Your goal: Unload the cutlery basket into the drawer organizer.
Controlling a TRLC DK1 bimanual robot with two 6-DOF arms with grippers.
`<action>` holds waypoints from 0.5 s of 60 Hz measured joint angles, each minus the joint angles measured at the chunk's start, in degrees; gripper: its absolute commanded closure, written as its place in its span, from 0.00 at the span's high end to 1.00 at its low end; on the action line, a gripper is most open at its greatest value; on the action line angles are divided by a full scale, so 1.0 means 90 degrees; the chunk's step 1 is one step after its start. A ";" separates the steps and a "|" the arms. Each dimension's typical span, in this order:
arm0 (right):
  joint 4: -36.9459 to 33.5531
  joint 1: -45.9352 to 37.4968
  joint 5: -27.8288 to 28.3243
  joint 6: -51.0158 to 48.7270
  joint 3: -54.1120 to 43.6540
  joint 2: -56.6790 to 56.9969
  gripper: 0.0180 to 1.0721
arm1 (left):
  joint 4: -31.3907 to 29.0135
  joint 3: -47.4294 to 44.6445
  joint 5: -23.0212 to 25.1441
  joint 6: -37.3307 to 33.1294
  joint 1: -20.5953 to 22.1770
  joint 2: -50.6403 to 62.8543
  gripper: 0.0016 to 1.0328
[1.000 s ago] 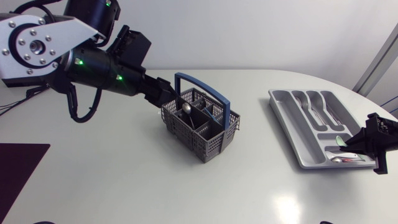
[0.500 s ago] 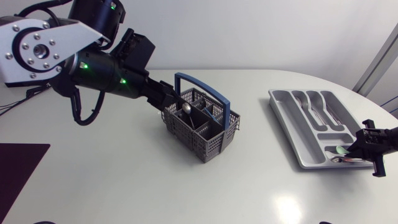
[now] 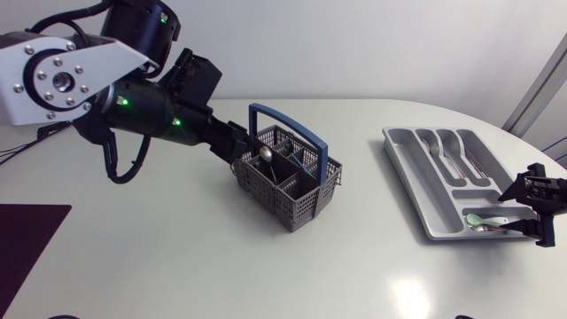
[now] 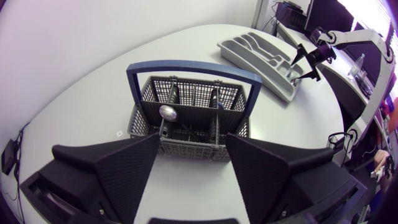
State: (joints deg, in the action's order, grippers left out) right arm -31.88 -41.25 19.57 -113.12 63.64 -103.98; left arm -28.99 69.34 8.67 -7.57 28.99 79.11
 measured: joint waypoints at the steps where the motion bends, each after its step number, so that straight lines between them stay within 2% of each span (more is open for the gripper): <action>1: -0.0029 0.0000 0.0053 0.0017 0.0000 0.0000 0.95 | 0.0005 0.0000 -0.0002 0.0000 0.0000 0.0000 0.74; 12: -0.0495 -0.0015 0.0517 0.0270 0.0002 0.0294 0.95 | 0.0034 -0.0049 -0.0017 -0.0005 0.0000 0.0000 0.74; 21: -0.1569 0.0019 0.0792 0.0503 0.0053 0.0563 0.95 | 0.0216 -0.0197 -0.0017 -0.0005 0.0000 0.0000 0.75; 30: -0.1727 0.0085 0.1481 0.0840 -0.0007 0.1103 0.95 | 0.0454 -0.0284 -0.0017 -0.0005 0.0034 0.0036 0.75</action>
State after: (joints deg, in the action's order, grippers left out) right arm -47.42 -40.49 32.91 -105.56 63.57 -94.06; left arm -24.91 66.78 8.51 -7.62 29.30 79.44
